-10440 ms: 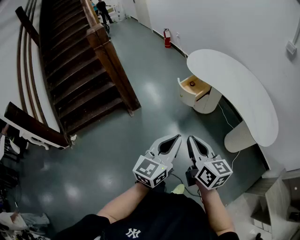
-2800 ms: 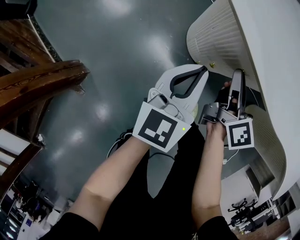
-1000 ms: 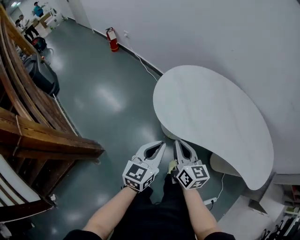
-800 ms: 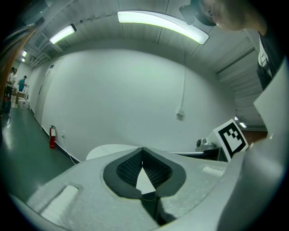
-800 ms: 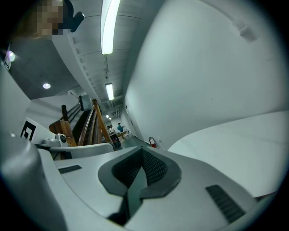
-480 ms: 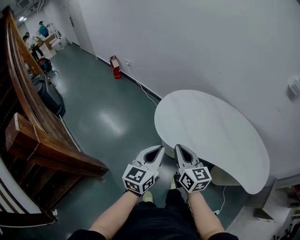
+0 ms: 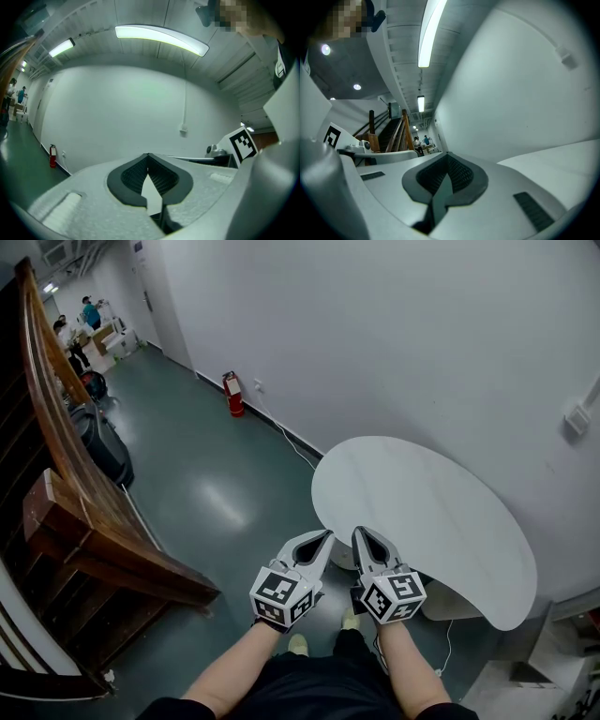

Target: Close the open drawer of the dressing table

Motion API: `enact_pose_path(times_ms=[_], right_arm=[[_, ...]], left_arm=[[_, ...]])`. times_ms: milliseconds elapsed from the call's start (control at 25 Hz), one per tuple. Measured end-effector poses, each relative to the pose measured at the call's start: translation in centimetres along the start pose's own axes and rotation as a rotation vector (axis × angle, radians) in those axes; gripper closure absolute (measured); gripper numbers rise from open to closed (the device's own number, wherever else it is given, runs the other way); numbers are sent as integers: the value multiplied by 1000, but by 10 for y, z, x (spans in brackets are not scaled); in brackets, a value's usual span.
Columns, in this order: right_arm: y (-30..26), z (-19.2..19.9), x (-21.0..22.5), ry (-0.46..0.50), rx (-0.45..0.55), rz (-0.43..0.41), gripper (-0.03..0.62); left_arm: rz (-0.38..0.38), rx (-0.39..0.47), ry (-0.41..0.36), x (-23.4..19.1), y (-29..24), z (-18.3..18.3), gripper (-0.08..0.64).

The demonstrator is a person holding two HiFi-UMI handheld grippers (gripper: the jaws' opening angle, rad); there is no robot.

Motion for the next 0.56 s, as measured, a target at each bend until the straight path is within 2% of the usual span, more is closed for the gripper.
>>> enact_pose_path(times_ms=[560], right_arm=[[-8,-12,-12,17,31,11,577]], left_arm=[[5,30,-36,-7,3,-15,551]])
Point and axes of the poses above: the fingertips, and each gripper's own axes: y backward along the fingers, x to its right, z out of its underside, the point moved 5 cm from there along y, backward along the fingers, and after that the axes turned 2 degrees about y, right-handed, at the moved point
